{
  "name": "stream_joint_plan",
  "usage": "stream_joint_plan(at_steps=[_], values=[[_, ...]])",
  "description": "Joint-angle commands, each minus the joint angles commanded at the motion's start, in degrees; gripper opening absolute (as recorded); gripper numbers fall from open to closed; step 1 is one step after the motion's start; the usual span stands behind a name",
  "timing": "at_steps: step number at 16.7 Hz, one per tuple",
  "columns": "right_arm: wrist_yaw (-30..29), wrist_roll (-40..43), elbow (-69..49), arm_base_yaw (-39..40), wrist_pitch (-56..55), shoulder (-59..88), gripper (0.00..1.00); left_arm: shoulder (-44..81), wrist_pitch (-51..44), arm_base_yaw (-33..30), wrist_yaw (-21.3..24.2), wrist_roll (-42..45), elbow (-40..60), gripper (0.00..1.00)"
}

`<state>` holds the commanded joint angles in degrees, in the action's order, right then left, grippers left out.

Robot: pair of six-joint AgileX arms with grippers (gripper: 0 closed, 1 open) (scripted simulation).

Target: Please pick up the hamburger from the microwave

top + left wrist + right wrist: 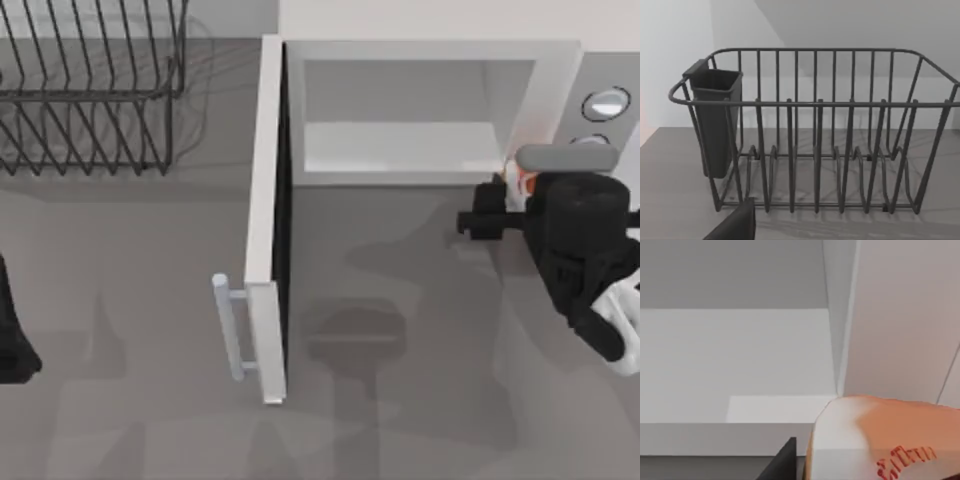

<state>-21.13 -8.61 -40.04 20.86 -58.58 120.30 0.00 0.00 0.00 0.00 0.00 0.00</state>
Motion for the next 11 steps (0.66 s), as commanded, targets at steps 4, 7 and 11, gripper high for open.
stream_joint_plan(at_steps=[4,7,11], values=[[0.0,0.0,0.0,0.0,0.0,0.0,0.9,0.0,0.0,0.0,0.0,0.0,0.0,1.0],[0.0,0.0,0.0,0.0,0.0,0.0,1.0,0.0,0.0,0.0,0.0,0.0,0.0,1.0],[0.0,0.0,0.0,0.0,0.0,0.0,1.0,0.0,0.0,0.0,0.0,0.0,0.0,1.0]])
